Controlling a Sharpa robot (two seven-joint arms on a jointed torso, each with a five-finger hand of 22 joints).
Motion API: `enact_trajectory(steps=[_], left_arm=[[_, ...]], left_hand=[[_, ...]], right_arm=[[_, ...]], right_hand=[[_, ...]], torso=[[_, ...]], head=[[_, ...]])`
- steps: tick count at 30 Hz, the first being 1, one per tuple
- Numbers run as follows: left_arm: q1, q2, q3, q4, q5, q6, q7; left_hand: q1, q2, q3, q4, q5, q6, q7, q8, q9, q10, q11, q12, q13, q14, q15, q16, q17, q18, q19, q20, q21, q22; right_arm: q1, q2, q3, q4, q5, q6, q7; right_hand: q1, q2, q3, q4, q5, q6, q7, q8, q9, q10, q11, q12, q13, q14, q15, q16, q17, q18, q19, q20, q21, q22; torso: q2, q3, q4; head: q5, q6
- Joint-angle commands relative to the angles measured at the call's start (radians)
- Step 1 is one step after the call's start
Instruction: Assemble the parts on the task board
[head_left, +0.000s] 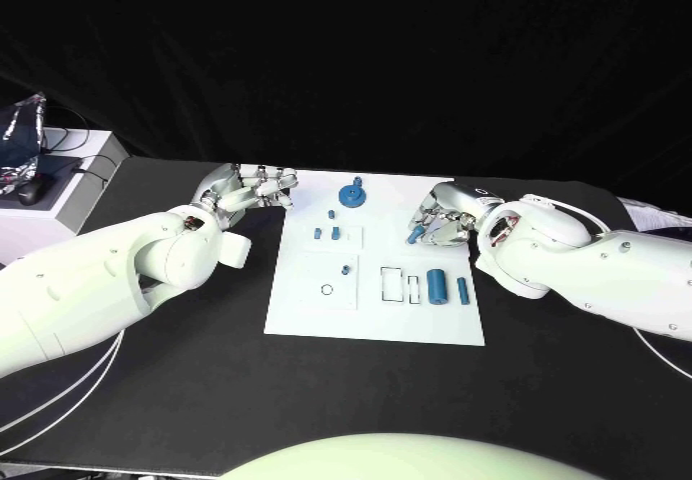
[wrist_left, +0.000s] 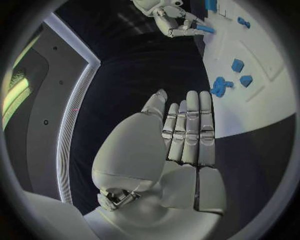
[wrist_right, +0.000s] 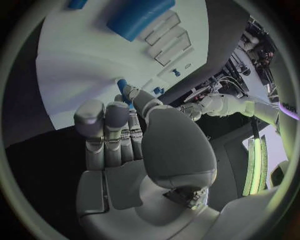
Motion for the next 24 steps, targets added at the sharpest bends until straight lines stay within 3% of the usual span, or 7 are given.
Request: enact_trajectory(steps=[1,12,21,24], left_arm=[[-0.001,0.001,0.001,0.000,0.011,0.025,-0.005],[-0.004,0.005,0.001,-0.004,0.018,0.032,-0.012],[-0.006,0.017,0.001,-0.012,0.020,0.034,-0.014],[-0.006,0.022,0.001,-0.015,0.020,0.029,-0.012]], left_hand=[[0.003,0.010,0.000,-0.001,-0.003,0.004,0.001,-0.001,0.001,-0.009,0.001,0.001,0.001,-0.006,-0.003,0.005,-0.002,-0.006,0.002,0.003,-0.004,0.002],[0.002,0.009,-0.002,-0.002,-0.003,0.005,0.001,-0.001,0.001,-0.012,0.002,0.001,0.001,-0.006,-0.002,0.005,-0.003,-0.007,0.002,0.004,-0.005,0.004],[0.002,0.010,-0.002,-0.002,-0.003,0.005,0.001,-0.001,0.001,-0.013,0.002,0.001,0.001,-0.007,-0.002,0.006,-0.003,-0.007,0.001,0.004,-0.006,0.005],[0.001,0.010,-0.003,-0.003,-0.003,0.004,0.000,-0.001,0.001,-0.013,0.002,0.002,0.001,-0.007,-0.002,0.006,-0.003,-0.007,0.001,0.004,-0.007,0.005]], right_arm=[[0.014,-0.013,0.002,0.025,0.092,0.048,-0.025],[0.039,-0.024,0.008,0.115,0.100,0.078,-0.042],[0.035,0.049,0.004,0.161,-0.062,0.058,-0.048],[0.025,0.089,0.001,0.169,-0.132,0.044,-0.050]], right_hand=[[-0.001,0.013,0.000,-0.008,0.004,0.010,0.001,0.001,0.002,0.070,-0.043,0.003,0.001,0.001,-0.007,0.001,0.001,0.014,0.031,-0.006,0.005,0.098],[-0.004,0.015,0.000,-0.013,0.001,0.011,0.001,0.001,0.003,0.072,-0.043,0.004,0.001,0.001,-0.007,0.002,0.002,0.014,0.030,-0.006,0.011,0.098],[-0.006,0.016,-0.001,-0.016,0.000,0.012,0.002,0.001,0.003,0.072,-0.043,0.003,0.001,0.002,-0.007,0.002,0.002,0.013,0.030,-0.006,0.017,0.099],[-0.005,0.017,-0.001,-0.017,0.000,0.012,0.002,0.000,0.003,0.072,-0.043,0.003,0.001,0.001,-0.007,0.002,0.002,0.014,0.029,-0.006,0.016,0.099]], torso=[[0.000,-0.0007,-0.0019],[-0.003,-0.0011,-0.0024],[-0.009,-0.0042,-0.0032],[-0.011,-0.0068,-0.0041]], head=[[0.000,0.003],[0.007,0.009],[0.023,0.009],[0.031,0.010]])
